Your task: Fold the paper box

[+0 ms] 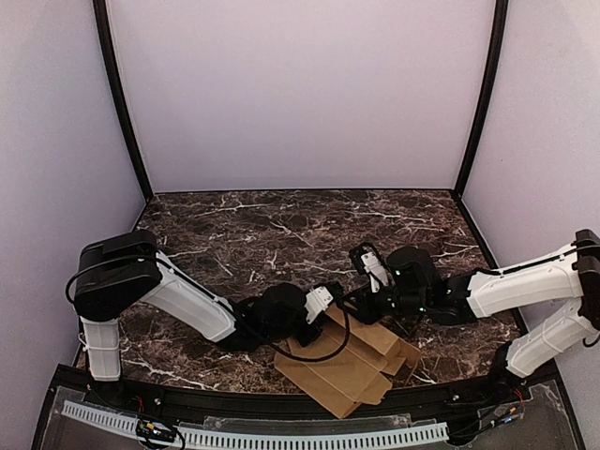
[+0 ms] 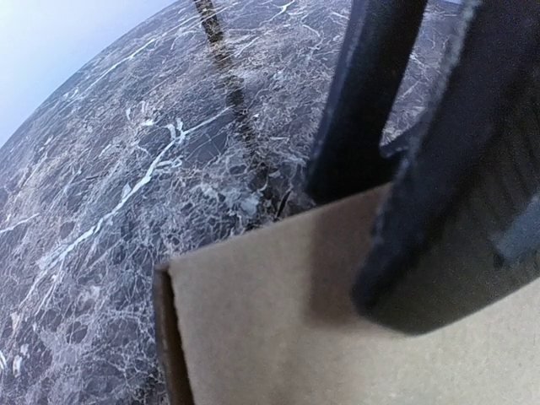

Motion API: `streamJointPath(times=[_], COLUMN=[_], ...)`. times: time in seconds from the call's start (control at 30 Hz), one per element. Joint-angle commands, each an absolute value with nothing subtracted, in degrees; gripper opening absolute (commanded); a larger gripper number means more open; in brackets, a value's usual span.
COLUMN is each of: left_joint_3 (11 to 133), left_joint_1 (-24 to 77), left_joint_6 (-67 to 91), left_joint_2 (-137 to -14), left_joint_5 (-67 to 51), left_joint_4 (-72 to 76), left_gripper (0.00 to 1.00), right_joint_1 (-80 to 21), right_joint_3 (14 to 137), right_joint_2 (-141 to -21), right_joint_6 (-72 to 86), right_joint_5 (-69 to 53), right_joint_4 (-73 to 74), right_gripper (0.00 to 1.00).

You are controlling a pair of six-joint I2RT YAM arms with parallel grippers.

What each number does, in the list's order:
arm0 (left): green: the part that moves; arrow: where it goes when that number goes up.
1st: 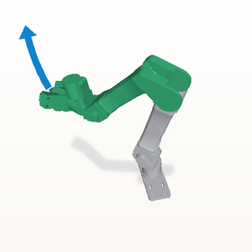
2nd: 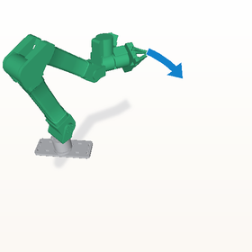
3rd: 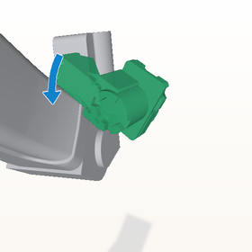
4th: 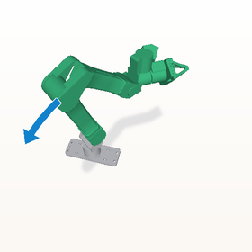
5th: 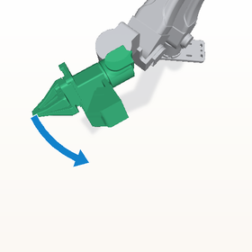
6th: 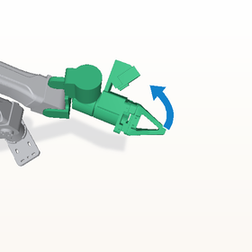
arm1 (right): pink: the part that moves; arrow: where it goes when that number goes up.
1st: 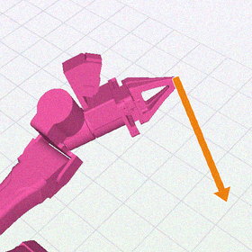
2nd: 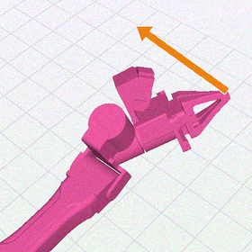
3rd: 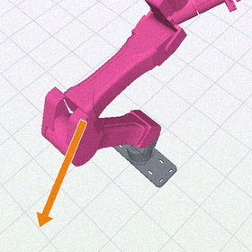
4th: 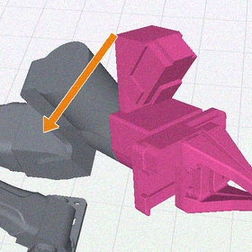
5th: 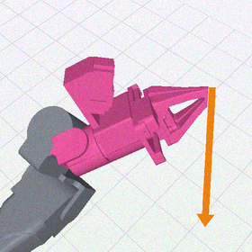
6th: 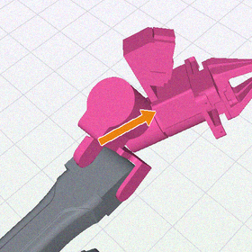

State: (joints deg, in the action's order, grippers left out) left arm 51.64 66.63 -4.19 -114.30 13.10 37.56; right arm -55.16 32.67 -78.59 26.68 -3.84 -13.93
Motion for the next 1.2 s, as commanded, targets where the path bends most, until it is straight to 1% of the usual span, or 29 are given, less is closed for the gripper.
streamJointPath(times=[0.0, 0.1, 0.17, 0.2, 0.23, 0.27, 0.33, 0.57, 0.63, 0.7, 0.83, 1.0, 1.1, 1.17], left_joint_3=[51.59, 51.86, 52.16, 52.27, 52.42, 52.49, 52.62, 52.80, 52.94, 52.97, 53.24, 53.93, 54.09, 53.88], left_joint_1=[68.11, 68.48, 68.80, 68.90, 69.12, 69.28, 69.55, 70.20, 70.29, 70.31, 70.40, 70.36, 70.40, 70.40], left_joint_6=[-3.38, -2.88, -2.95, -3.06, -3.29, -3.45, -4.21, -5.10, -5.13, -5.10, -4.88, -4.05, -3.46, -2.78], left_joint_2=[-115.17, -115.69, -116.04, -116.11, -116.15, -116.18, -116.19, -116.23, -116.22, -116.23, -116.17, -115.89, -115.22, -114.63], left_joint_5=[16.14, 18.14, 20.70, 21.12, 22.22, 22.67, 23.71, 25.21, 25.41, 25.68, 25.82, 26.57, 27.35, 27.95], left_joint_4=[36.63, 37.15, 37.33, 37.28, 37.27, 37.38, 37.43, 37.38, 37.17, 36.99, 36.20, 34.87, 33.67, 33.15], left_gripper=[0.24, 0.23, 0.20, 0.13, 0.10, 0.03, 0.01, 0.01, 0.03, 0.12, 0.22, 0.26, 0.32, 0.33], right_joint_1=[-55.80, -55.95, -56.06, -56.07, -56.03, -56.07, -56.05, -56.20, -56.25, -56.33, -56.40, -56.43, -56.43, -56.43], right_joint_3=[31.57, 31.48, 31.49, 31.47, 31.41, 31.40, 31.51, 31.74, 31.75, 31.79, 32.13, 33.07, 33.60, 33.93], right_joint_2=[-79.06, -78.85, -78.63, -78.49, -78.38, -78.32, -78.18, -78.02, -78.04, -78.05, -77.90, -77.46, -76.80, -76.37], right_joint_6=[27.11, 27.38, 27.49, 27.49, 27.53, 27.51, 27.47, 27.51, 27.53, 27.52, 27.53, 27.30, 26.92, 26.65], right_joint_5=[-2.81, -2.64, -2.51, -2.47, -2.40, -2.31, -2.22, -2.10, -2.07, -2.02, -1.85, -1.52, -1.26, -1.23], right_joint_4=[-12.21, -12.11, -12.05, -12.04, -11.96, -11.89, -11.79, -11.52, -11.51, -11.51, -11.34, -10.50, -9.76, -9.15], right_gripper=[0.21, 0.19, 0.17, 0.17, 0.16, 0.16, 0.15, 0.15, 0.15, 0.15, 0.18, 0.23, 0.27, 0.28])
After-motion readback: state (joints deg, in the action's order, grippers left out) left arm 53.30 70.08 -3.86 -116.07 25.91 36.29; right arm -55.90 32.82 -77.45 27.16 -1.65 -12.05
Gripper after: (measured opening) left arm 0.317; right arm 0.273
